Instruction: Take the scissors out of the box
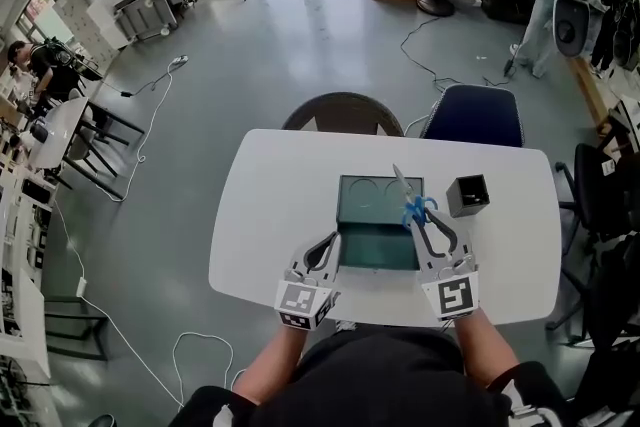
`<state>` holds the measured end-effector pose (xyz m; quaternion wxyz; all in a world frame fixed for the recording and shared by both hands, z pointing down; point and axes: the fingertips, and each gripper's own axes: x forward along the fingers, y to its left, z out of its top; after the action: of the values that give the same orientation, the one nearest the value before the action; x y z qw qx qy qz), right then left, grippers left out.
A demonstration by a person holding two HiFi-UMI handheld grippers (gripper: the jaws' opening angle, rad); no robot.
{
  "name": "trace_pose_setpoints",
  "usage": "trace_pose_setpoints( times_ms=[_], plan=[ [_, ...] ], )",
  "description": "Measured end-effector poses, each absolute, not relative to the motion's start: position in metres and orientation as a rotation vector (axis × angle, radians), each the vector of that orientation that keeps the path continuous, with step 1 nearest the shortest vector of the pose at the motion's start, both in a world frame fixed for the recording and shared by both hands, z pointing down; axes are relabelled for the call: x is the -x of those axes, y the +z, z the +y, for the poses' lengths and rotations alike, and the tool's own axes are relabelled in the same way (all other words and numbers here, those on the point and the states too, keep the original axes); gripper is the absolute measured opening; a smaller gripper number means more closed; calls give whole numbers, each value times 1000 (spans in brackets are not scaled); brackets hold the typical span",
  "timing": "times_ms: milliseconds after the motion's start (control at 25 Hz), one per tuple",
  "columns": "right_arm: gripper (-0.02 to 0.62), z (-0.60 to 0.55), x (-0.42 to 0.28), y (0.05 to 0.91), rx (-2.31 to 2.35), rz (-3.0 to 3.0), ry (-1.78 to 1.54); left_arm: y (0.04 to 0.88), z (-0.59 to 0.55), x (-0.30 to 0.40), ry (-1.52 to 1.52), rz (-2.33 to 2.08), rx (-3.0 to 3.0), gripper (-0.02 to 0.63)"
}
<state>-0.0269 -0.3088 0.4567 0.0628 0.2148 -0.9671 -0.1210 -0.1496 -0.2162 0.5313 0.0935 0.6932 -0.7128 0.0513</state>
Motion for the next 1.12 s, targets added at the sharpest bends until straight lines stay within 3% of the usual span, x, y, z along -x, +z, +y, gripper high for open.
trace_pose_setpoints(
  times_ms=[1120],
  plan=[
    [87, -315, 14, 438, -782, -2977, -414, 526, -214, 156, 148, -2140, -2062, 8]
  ],
)
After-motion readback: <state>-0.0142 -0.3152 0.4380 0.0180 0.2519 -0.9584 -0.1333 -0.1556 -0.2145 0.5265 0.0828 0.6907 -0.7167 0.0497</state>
